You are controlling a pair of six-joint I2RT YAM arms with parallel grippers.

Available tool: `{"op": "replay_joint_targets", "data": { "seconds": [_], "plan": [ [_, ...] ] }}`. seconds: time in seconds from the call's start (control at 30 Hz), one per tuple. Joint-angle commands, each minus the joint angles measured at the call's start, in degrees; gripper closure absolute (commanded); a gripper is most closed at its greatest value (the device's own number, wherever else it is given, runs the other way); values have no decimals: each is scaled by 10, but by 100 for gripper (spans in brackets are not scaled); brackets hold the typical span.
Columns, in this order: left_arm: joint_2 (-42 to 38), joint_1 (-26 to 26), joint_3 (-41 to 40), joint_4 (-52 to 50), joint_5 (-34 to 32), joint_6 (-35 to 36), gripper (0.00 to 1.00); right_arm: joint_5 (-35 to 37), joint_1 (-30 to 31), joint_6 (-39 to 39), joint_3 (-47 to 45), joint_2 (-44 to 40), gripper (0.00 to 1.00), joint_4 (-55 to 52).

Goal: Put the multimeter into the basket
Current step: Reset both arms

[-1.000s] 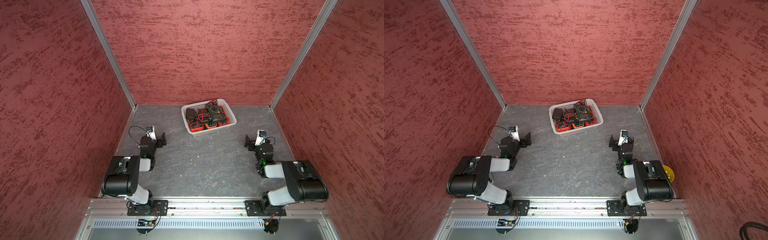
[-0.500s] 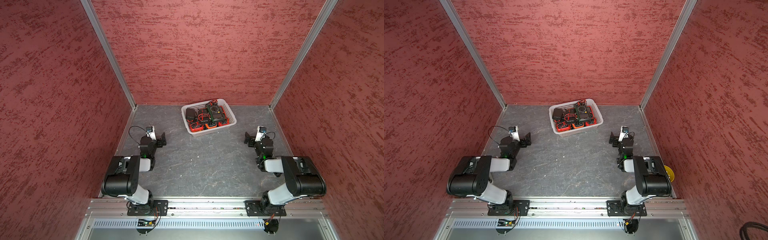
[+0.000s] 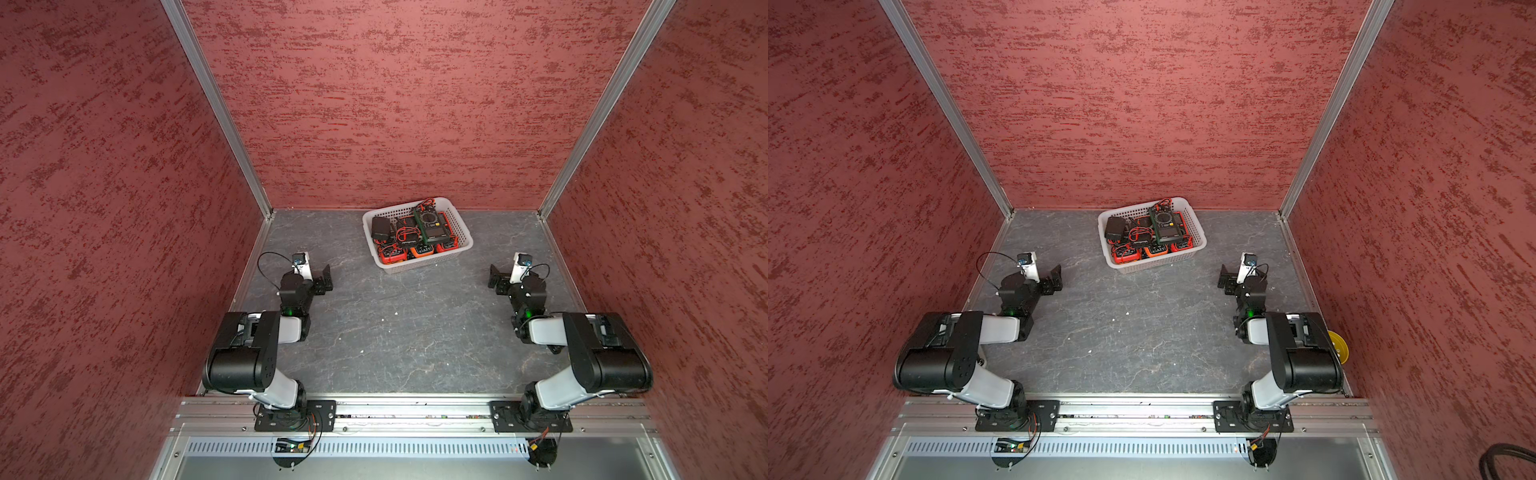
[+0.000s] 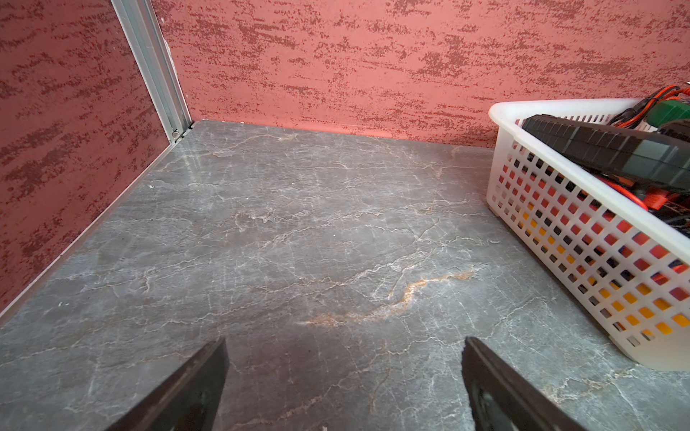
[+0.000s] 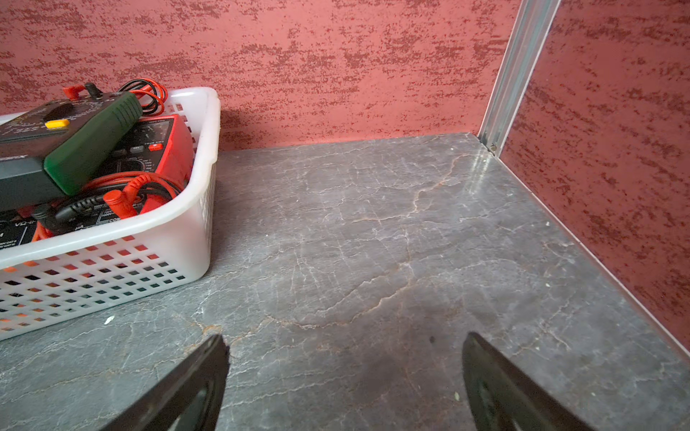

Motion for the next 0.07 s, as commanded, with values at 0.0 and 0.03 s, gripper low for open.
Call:
{"op": "replay_joint_targets", "data": {
  "seconds": [0.0, 0.03],
  "plan": [
    [-4, -1, 6, 6, -2, 2, 0, -5, -1, 6, 1, -6, 1, -1],
    [-4, 0, 6, 7, -2, 2, 0, -5, -1, 4, 1, -7, 1, -1]
  ]
}}
